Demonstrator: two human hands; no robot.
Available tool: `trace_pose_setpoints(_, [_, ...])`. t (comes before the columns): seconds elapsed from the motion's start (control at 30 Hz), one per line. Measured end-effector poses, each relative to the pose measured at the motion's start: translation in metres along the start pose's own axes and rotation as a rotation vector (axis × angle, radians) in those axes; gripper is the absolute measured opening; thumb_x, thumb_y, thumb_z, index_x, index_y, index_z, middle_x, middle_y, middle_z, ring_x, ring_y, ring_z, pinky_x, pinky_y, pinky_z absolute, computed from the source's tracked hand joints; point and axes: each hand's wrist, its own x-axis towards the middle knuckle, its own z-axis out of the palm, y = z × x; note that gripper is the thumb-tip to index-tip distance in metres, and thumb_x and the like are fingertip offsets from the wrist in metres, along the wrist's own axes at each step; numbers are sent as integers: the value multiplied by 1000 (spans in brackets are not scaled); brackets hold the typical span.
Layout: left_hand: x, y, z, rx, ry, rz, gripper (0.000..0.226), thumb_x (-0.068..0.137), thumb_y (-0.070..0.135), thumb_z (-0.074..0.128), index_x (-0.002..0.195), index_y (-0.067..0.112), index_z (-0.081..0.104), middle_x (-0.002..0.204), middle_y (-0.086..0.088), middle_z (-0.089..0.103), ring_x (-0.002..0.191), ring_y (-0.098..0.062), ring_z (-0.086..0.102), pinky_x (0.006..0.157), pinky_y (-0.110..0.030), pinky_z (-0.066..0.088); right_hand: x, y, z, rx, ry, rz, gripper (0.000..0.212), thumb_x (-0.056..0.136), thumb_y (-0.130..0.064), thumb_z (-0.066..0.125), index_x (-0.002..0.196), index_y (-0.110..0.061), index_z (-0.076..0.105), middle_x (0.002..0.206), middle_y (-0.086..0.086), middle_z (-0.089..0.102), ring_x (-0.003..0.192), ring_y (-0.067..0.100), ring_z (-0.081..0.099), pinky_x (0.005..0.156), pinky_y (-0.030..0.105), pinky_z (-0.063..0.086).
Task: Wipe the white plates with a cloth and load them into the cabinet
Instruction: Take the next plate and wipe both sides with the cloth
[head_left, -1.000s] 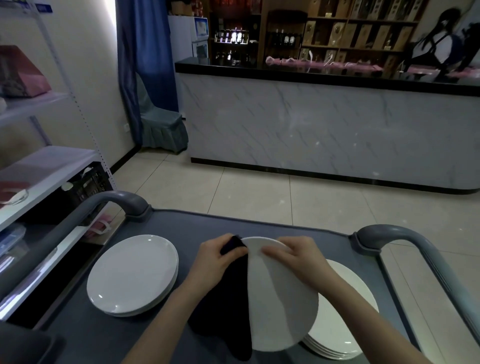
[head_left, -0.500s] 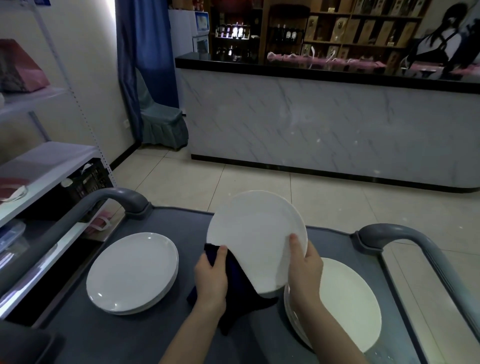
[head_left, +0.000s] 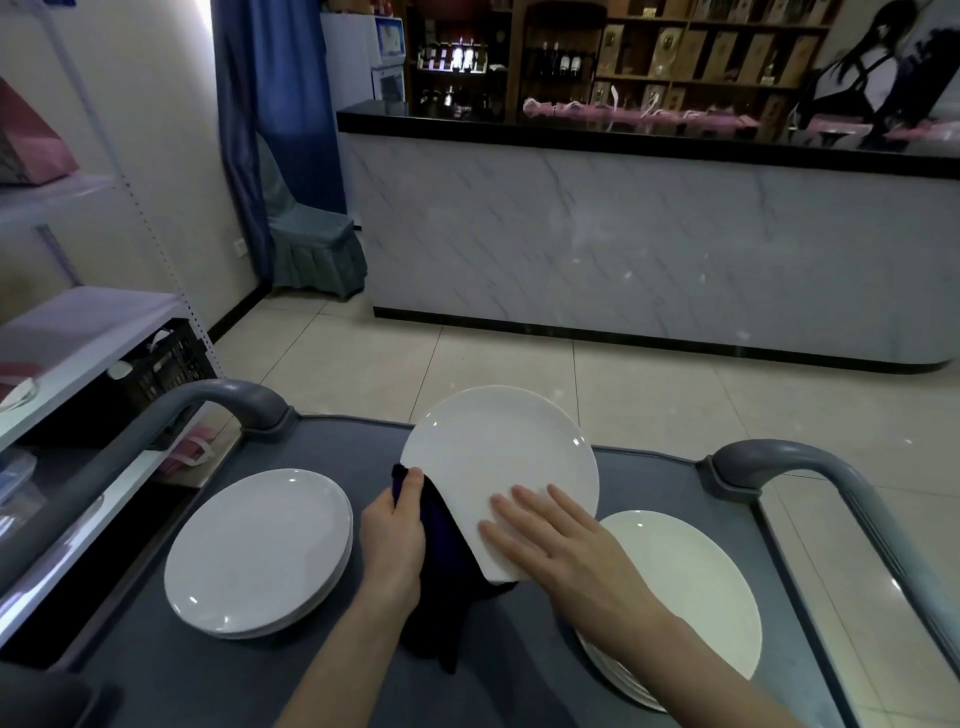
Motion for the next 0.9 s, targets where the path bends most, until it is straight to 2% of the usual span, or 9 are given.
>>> trace_pose_setpoints(0.07, [2,4,-2,-25,-70,-24,38,92,40,63,82,3,68,80,-11,70,72,-22,65,67,-35,53,0,2,-1,-23,37,-16,57,81,2,41,127,-18,66,133,4,63,120,26,62,94,43,54])
trace_pose_setpoints(0.13, [4,8,-3,-43,-142,-57,40,92,42,63,86,3,70,84,-11,74,75,-23,68,71,-37,54,1,4,1,64,36,49,60,73,10,60,127,-16,67,131,4,64,118,26,64,89,42,56])
trace_pose_setpoints(0.2, [7,9,-4,-64,-151,-83,37,95,38,60,88,3,70,90,-17,73,82,-27,69,75,-39,55,3,2,2,275,16,262,60,70,11,74,123,-16,69,124,4,69,110,25,67,81,40,59])
trace_pose_setpoints(0.27, [9,8,-4,-82,-92,-81,29,97,31,59,93,4,69,96,-18,71,87,-29,68,72,-38,56,4,2,1,531,-52,557,40,88,-3,68,124,-20,68,107,2,75,96,23,71,76,31,56])
trace_pose_setpoints(0.4, [0,3,6,-28,-142,75,34,100,33,53,132,21,58,117,4,66,105,-14,62,89,-35,52,-1,-3,5,928,18,965,15,94,-14,63,95,-28,70,72,-12,68,66,1,58,61,12,41])
trace_pose_setpoints(0.5, [-13,-6,18,221,-520,243,48,103,41,40,146,55,25,141,30,45,128,2,45,106,-21,38,-1,-14,3,1297,174,1122,12,93,-14,64,87,-18,72,81,6,72,73,13,63,63,23,49])
trace_pose_setpoints(0.6, [-20,-23,17,722,-683,533,57,97,57,24,144,62,-9,154,33,17,143,4,15,122,-35,-2,4,-16,-8,1622,307,1226,14,91,-13,64,96,-18,77,94,13,76,86,25,73,68,33,57])
trace_pose_setpoints(0.7, [-18,-35,6,879,-646,711,62,93,66,15,148,51,-10,159,28,-3,146,8,-7,122,-47,-7,5,-8,-19,1797,412,1305,20,82,-19,68,99,-10,77,101,18,74,90,29,72,68,34,58])
trace_pose_setpoints(0.9, [-46,-41,24,869,-698,857,57,97,64,9,150,51,-6,160,28,-6,148,2,-11,120,-48,-9,12,0,-26,1835,487,1332,34,85,-23,65,112,-3,70,110,19,72,102,29,70,81,38,56])
